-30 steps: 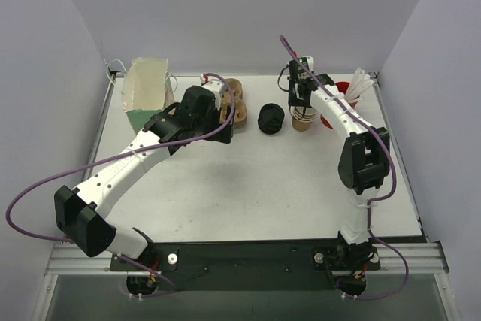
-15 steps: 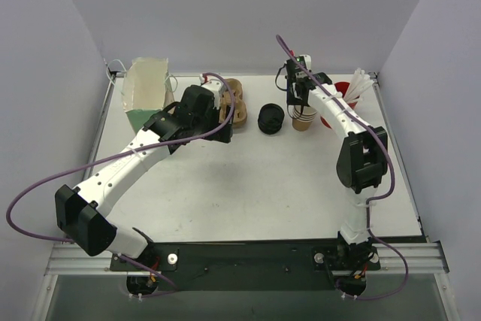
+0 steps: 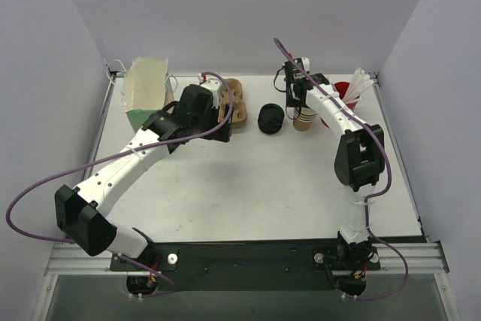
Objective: Pack the takeout coffee
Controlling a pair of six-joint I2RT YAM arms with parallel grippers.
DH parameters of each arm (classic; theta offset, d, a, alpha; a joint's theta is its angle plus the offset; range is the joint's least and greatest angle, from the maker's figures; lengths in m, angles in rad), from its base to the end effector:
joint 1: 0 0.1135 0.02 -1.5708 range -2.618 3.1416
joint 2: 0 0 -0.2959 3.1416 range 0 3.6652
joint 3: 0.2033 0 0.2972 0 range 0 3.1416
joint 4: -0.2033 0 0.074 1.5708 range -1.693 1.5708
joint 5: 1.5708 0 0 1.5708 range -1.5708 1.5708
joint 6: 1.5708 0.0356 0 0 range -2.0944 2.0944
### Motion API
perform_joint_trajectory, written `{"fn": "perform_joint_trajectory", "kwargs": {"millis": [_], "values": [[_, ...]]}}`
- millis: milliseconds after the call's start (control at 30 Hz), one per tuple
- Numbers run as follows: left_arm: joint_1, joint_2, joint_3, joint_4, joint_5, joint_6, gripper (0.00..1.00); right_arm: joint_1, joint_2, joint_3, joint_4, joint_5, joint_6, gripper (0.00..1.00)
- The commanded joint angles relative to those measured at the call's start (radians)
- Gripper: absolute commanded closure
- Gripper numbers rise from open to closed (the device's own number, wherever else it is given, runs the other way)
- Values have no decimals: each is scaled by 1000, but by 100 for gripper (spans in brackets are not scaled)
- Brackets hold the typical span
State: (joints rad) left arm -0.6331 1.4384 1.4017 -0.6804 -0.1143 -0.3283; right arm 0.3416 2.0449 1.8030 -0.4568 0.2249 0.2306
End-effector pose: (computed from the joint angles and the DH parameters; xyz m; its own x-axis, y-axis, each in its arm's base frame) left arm 0.2898 -0.2076 0.3842 -0.6687 0.0934 -0.7376 0.3200 0.9317 -0.1721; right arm 0.5070 0.1718 0.2954 -0.6279 0.0132 -0.7782 -0.0228 0.9991 0.0354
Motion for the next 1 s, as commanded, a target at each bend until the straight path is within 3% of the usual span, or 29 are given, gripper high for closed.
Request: {"fn": "perform_joint_trajectory", "kwargs": {"millis": [0, 333, 567, 967], "values": [[7, -15, 20, 27, 19, 12, 3, 11, -12, 52, -39, 54, -17, 89], [13, -18, 11, 27, 21, 14, 3, 11, -8, 55, -46, 47, -11, 88], [18, -22, 8, 25, 21, 15, 2, 11, -5, 61, -56, 45, -4, 100], [23, -21, 8, 27, 27, 20, 3, 74, 32, 157, -128, 231, -71, 100]]}}
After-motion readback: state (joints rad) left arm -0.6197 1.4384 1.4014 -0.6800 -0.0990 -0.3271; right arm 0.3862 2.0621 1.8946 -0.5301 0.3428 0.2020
